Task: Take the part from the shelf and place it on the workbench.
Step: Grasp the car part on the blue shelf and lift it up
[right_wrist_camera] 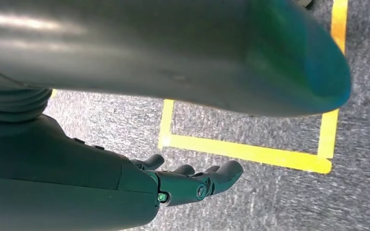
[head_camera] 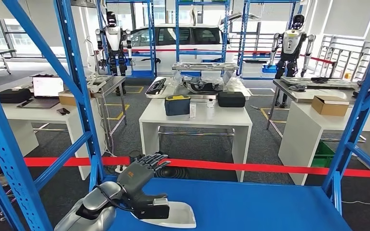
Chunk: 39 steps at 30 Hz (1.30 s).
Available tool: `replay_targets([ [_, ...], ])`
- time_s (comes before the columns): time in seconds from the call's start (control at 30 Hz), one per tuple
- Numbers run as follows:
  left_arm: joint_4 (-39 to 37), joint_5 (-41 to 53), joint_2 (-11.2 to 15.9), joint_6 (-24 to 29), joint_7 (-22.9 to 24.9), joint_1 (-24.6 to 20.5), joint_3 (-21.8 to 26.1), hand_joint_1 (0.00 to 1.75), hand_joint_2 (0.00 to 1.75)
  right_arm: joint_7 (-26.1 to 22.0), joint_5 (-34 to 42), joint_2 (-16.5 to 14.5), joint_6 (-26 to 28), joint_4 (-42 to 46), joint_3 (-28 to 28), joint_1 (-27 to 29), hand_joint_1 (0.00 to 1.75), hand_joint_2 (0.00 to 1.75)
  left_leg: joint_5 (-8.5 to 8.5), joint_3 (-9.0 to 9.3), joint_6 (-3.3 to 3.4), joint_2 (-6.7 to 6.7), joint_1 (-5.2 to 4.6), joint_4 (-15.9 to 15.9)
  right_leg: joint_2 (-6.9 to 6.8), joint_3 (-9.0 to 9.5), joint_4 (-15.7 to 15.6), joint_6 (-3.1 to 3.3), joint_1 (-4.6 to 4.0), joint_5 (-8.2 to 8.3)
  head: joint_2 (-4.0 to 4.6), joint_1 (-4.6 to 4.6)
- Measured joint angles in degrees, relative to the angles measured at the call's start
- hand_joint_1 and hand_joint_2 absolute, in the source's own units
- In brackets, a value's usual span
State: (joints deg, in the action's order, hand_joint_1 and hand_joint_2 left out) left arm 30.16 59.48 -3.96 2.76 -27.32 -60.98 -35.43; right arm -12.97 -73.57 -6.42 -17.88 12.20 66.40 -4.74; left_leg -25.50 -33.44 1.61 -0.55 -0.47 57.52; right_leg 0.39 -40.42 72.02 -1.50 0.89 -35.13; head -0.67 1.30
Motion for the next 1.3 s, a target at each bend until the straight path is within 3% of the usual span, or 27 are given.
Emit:
replay_targets([
  [0.07, -0.29, -1.34, -0.08, -0.33, -1.28, 0.38, 0.00, 0.00, 0.00, 0.12, -0.03, 0.01, -0.01, -0.01, 0.00, 0.02, 0.00, 0.00, -0.91, 0.57, -0.51, -0.05, 0.03, 0.41, -0.10, 1.16, -5.56, 0.16, 0.07, 4.61, 0.01, -0.03],
  [0.1, -0.64, -3.10, -0.16, -0.94, -3.14, 1.09, 0.00, 0.00, 0.00, 0.19, -0.06, 0.01, -0.01, -0.01, 0.00, 0.00, 0.00, 0.00, -1.73, 1.06, -0.42, -0.02, -0.03, 0.62, -0.11, 2.04, -8.97, 0.55, 0.05, 7.48, 0.01, -0.07],
  [0.13, -0.95, -4.74, -0.27, -1.53, -4.93, 1.81, 0.00, 0.00, 0.00, 0.23, -0.08, 0.00, -0.01, -0.02, 0.00, -0.04, 0.00, 0.00, -2.39, 1.38, -0.30, 0.03, -0.11, 0.72, -0.10, 2.70, -11.12, 1.01, -0.01, 9.19, 0.01, -0.11],
  [0.2, -1.44, -7.28, -0.43, -2.57, -7.84, 3.28, 0.00, 0.00, 0.00, 0.26, -0.11, -0.01, 0.00, -0.02, 0.00, -0.11, 0.00, 0.00, -3.24, 1.98, 0.30, 0.18, -0.23, 0.50, 0.02, 3.47, -12.68, 1.85, -0.15, 10.42, 0.02, -0.21],
  [0.27, -1.58, -7.45, -0.51, -2.69, -8.12, 3.72, -0.01, 0.00, 0.00, 0.26, -0.11, -0.01, 0.01, -0.02, 0.00, -0.14, 0.00, 0.00, -3.28, 2.16, 0.20, 0.20, -0.22, 0.23, 0.04, 3.59, -12.68, 2.12, -0.22, 10.24, 0.02, -0.22],
  [0.33, -1.69, -7.63, -0.55, -2.79, -8.41, 3.98, -0.01, 0.00, 0.87, 0.28, -0.07, -0.01, 0.01, -0.02, 0.00, -0.15, 0.00, 0.00, -3.27, 2.24, 0.01, 0.19, -0.19, 0.07, 0.03, 3.61, -12.68, 2.25, -0.27, 10.16, 0.02, -0.22],
  [0.4, -1.76, -8.03, -0.66, -2.83, -8.98, 4.33, -0.02, 0.00, 1.75, 0.32, 0.09, -0.01, 0.00, -0.02, 0.00, -0.15, 0.00, 0.00, -3.25, 2.31, -0.60, 0.19, -0.12, -0.06, 0.02, 3.61, -12.67, 2.31, -0.32, 10.12, 0.02, -0.22],
  [0.5, -1.80, -8.19, -1.38, -1.73, -9.25, 5.70, -0.07, 0.00, 1.75, 0.51, 0.51, -0.01, 0.00, -0.02, 0.01, -0.15, 0.00, 0.00, -3.18, 2.66, -2.01, 0.19, 0.03, -0.23, 0.01, 3.61, -12.65, 2.33, -0.36, 10.11, 0.02, -0.22],
  [0.57, -1.87, -7.91, -2.19, -0.23, -8.70, 7.03, -0.25, 0.00, 1.75, 0.70, 0.68, -0.01, 0.00, -0.02, 0.02, -0.15, 0.00, 0.00, -3.16, 2.82, -2.29, 0.19, 0.05, -0.23, 0.01, 3.65, -12.64, 2.33, -0.36, 10.11, 0.02, -0.22],
  [0.87, -5.55, -6.58, -5.15, 3.50, -4.92, 9.82, -2.40, 0.00, 1.75, 1.00, 0.90, -0.09, 0.00, -0.02, 0.04, -0.15, 0.00, 0.00, -3.27, 2.78, -2.22, 0.20, -0.07, -0.03, -0.02, 3.91, -12.78, 2.14, -0.13, 10.19, 0.02, -0.22],
  [1.3, -8.50, -5.33, -6.01, 5.46, -1.96, 10.58, -4.48, 0.00, 1.75, 0.96, 0.92, -0.11, 0.00, -0.02, 0.26, -0.14, 0.00, 0.00, -3.32, 2.76, -2.13, 0.19, -0.09, 0.15, -0.02, 3.95, -12.82, 2.02, -0.06, 10.24, 0.02, -0.22],
])
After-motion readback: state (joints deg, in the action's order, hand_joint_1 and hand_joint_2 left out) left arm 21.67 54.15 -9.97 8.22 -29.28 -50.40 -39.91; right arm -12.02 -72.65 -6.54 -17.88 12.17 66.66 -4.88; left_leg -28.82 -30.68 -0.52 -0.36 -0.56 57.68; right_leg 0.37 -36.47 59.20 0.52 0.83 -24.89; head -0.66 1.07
